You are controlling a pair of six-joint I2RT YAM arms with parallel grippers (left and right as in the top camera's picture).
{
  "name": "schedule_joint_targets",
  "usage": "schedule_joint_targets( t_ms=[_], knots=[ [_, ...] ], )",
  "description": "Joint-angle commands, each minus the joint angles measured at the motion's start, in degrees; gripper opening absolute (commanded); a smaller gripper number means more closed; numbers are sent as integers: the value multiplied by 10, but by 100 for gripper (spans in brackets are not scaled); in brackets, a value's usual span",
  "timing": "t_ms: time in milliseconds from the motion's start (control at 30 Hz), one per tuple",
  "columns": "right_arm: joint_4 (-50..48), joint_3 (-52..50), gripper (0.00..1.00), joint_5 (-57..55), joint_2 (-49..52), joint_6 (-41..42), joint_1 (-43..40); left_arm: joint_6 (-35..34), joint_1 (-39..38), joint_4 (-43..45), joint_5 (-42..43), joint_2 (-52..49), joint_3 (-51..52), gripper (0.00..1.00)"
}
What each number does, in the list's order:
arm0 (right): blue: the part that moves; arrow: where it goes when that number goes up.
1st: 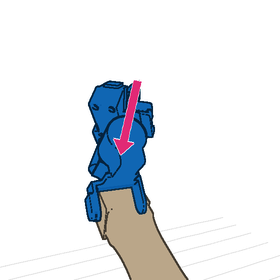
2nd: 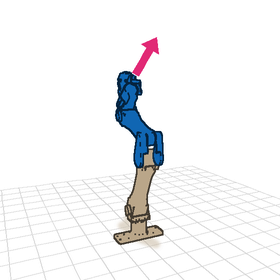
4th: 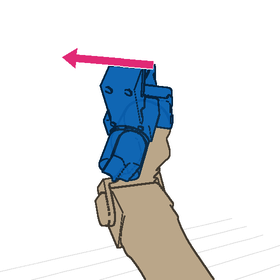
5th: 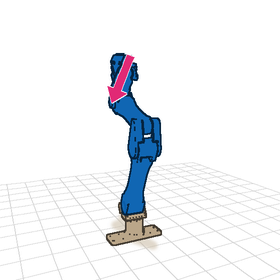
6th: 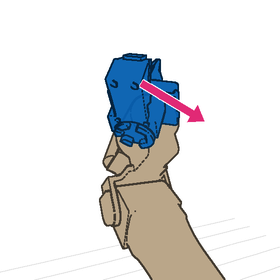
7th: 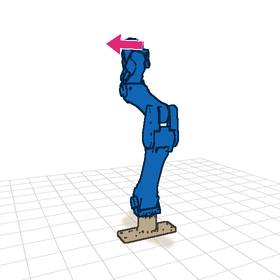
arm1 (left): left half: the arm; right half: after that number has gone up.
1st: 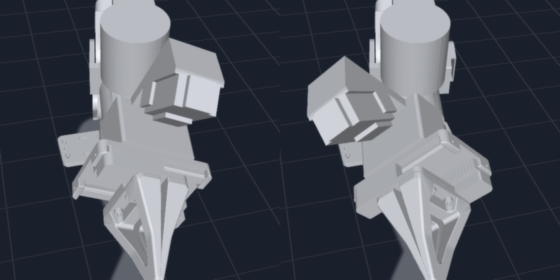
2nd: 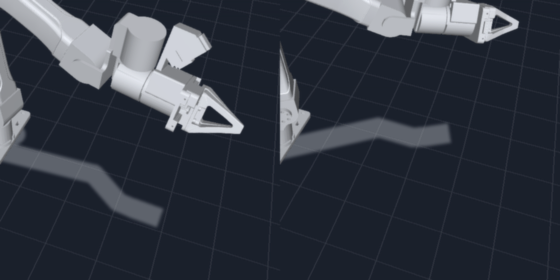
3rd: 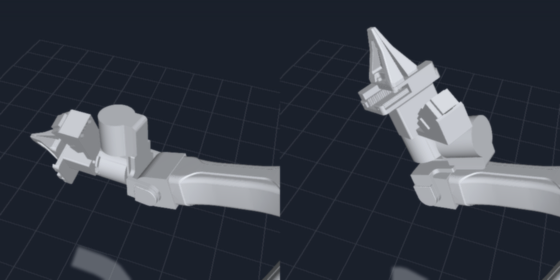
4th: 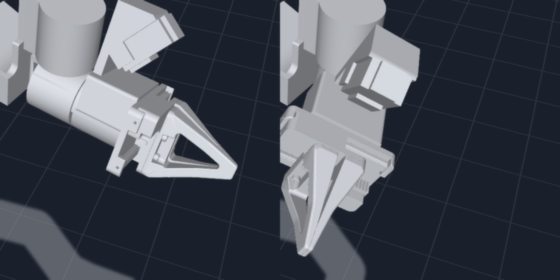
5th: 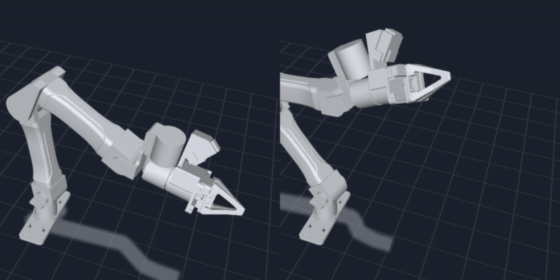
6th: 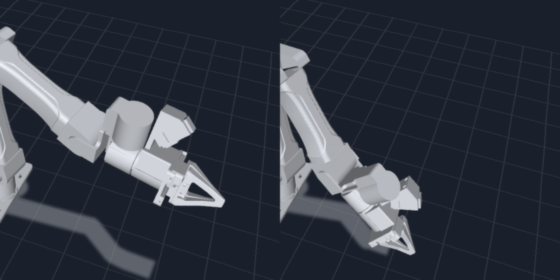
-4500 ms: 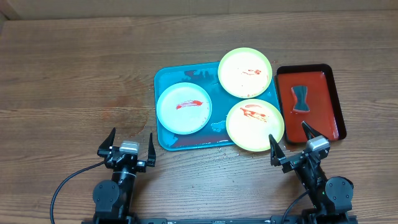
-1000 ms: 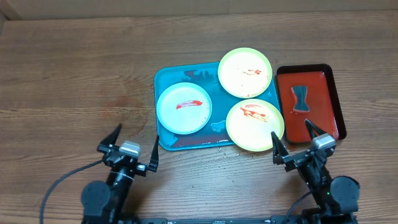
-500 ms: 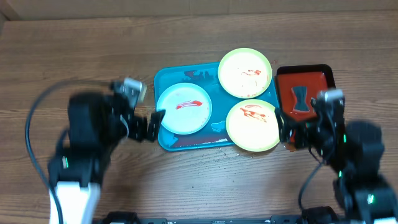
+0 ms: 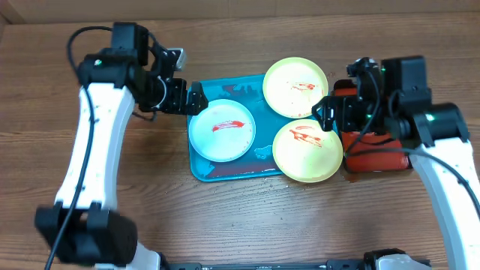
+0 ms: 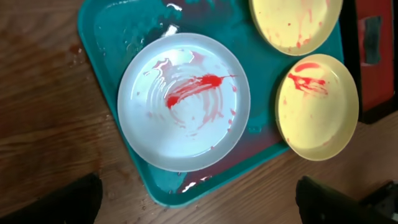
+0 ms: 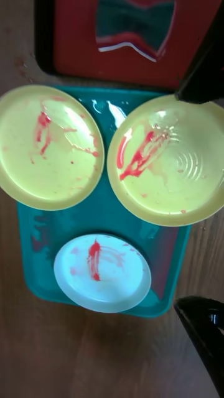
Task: Clean dirty plates on tray and stack at the side
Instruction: 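Move the left gripper to the white plate's left rim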
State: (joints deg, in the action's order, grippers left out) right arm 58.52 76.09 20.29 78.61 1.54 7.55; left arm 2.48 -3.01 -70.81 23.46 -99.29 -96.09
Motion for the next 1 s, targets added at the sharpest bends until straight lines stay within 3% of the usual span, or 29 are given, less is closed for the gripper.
schedule_joint_targets(
  t_ms=[0,400,500,700,967],
  knots=[
    [-3,16,100,43,18,4,3,-34,-4,8,48,-44,-14,100],
    [-5,16,100,42,22,4,3,-22,-7,64,46,-101,-14,100],
    [-6,16,100,40,22,4,3,16,-14,81,30,-101,-14,100],
    [-7,15,100,38,22,4,3,77,-56,129,-67,-101,-14,88],
    [-5,15,100,38,22,4,3,174,-93,152,-141,-110,-14,86]
  ],
)
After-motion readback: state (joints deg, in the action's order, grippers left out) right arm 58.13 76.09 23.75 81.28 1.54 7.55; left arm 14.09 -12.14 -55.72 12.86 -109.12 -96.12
